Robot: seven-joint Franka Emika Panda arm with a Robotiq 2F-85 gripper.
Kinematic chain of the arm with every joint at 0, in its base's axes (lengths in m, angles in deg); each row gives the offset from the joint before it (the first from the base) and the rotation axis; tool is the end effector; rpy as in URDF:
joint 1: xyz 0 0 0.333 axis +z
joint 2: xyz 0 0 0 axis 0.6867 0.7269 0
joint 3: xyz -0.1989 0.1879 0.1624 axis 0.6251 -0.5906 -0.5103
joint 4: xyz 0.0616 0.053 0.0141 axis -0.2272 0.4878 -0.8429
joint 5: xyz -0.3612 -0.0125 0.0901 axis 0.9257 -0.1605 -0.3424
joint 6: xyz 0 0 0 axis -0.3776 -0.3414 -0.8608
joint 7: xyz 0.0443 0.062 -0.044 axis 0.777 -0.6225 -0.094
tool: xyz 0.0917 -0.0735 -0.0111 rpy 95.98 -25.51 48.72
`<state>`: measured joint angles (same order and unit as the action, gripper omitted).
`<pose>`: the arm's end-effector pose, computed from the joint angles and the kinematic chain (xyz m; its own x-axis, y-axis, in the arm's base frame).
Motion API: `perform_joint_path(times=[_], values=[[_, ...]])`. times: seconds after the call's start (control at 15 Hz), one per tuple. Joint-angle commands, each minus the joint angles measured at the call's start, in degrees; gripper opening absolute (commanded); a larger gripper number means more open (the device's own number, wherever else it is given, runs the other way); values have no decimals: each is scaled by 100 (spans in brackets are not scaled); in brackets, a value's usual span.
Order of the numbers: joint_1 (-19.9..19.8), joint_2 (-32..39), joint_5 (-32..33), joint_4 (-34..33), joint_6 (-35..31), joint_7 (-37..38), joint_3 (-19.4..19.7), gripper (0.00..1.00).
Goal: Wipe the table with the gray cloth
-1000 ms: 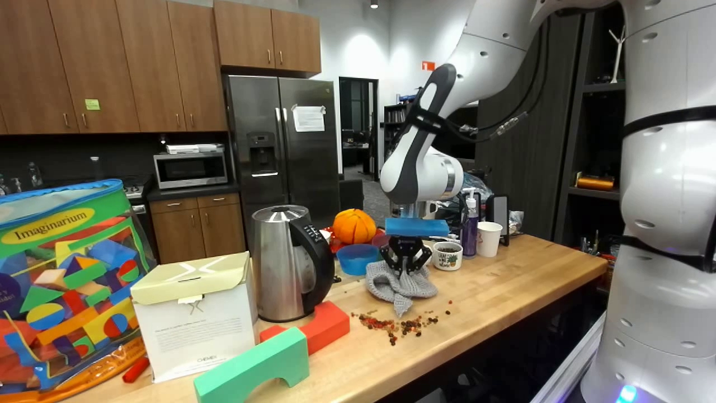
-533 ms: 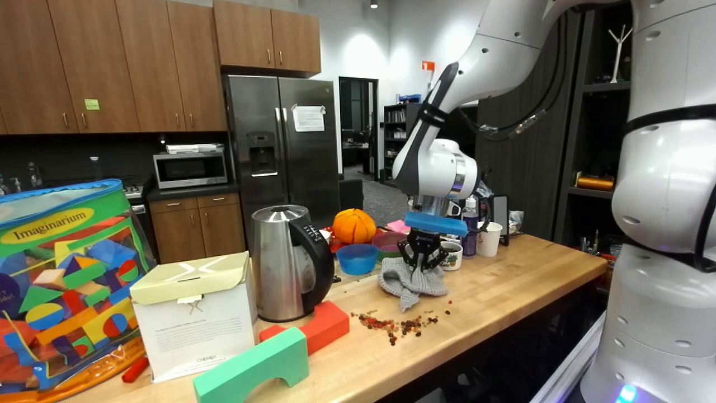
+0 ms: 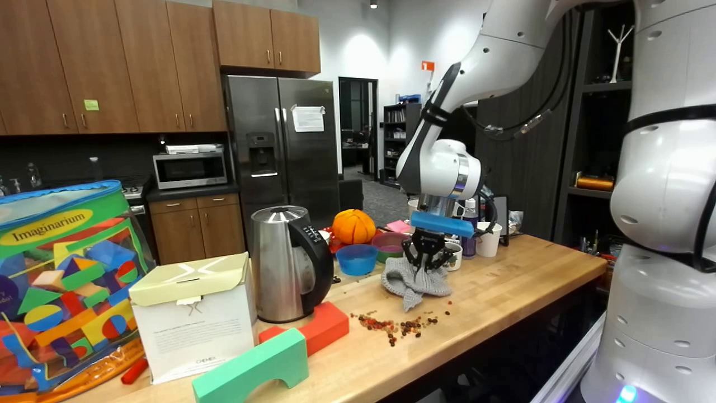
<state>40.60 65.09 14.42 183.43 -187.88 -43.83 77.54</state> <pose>0.4103 -0.0316 0.2164 0.6928 -0.7095 -0.1286 -0.7187 -0.6648 -0.2037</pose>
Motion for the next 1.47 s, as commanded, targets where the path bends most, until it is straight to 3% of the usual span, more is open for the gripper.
perform_joint_path(times=[0.0,0.47,0.87,1.4], values=[[273,529,634,-42,-170,320,-50,3],[903,758,2715,-400,-12,1668,-69,3],[1507,1075,4121,-982,390,2568,-94,3],[2121,1481,5147,-1843,1304,3078,-253,3]])
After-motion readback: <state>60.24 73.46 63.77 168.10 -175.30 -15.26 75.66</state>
